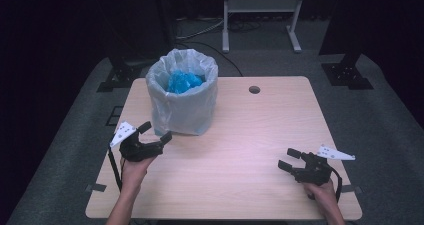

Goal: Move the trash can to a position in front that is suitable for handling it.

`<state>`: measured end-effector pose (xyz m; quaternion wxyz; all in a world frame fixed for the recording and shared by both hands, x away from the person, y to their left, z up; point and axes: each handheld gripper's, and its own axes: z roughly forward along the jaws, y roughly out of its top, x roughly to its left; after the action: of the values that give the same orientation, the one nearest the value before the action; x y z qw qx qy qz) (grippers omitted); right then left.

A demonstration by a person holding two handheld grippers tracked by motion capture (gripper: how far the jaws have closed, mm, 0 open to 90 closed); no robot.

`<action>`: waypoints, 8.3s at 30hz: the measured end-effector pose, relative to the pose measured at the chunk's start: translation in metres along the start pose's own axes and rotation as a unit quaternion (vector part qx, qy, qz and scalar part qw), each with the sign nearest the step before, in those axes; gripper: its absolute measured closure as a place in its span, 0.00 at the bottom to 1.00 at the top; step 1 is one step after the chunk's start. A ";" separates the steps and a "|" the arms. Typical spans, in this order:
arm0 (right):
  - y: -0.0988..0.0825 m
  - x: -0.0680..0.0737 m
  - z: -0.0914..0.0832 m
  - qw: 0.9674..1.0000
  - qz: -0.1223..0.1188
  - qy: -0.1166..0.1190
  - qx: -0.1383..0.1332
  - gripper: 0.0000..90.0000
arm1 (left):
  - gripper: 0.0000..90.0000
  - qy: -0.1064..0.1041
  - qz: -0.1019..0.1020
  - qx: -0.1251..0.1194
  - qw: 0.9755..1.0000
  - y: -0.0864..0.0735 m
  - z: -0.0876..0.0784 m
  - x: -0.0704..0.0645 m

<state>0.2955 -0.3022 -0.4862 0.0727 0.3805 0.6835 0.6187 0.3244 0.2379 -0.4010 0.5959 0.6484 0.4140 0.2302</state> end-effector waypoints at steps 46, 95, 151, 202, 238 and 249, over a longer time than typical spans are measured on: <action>0.000 -0.001 0.001 1.000 0.001 0.007 0.001 0.21 | 0.07 -0.098 0.091 0.040 0.990 0.094 0.097 0.017; 0.000 0.002 0.005 1.000 0.004 0.007 -0.001 0.21 | 0.79 -0.206 0.212 0.157 0.942 0.092 0.083 0.003; -0.001 0.004 0.008 1.000 0.019 0.007 -0.003 0.21 | 0.26 -0.181 0.158 0.120 0.963 0.104 -0.028 0.000; -0.001 0.003 0.007 1.000 0.023 0.004 -0.002 0.21 | 0.47 -0.047 0.061 0.113 0.991 0.084 -0.010 0.060; 0.053 0.028 0.032 0.999 -0.005 0.029 -0.015 0.21 | 0.98 -0.030 0.064 0.069 0.995 0.097 -0.019 0.050; 0.137 0.072 0.092 0.993 -0.085 0.084 0.013 0.21 | 0.98 -0.043 0.060 0.058 0.996 0.099 -0.027 0.051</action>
<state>0.3566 -0.1931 -0.3568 0.0622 0.2681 0.7253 0.6311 0.3573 0.2998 -0.3106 0.5596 0.7149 0.3612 0.2129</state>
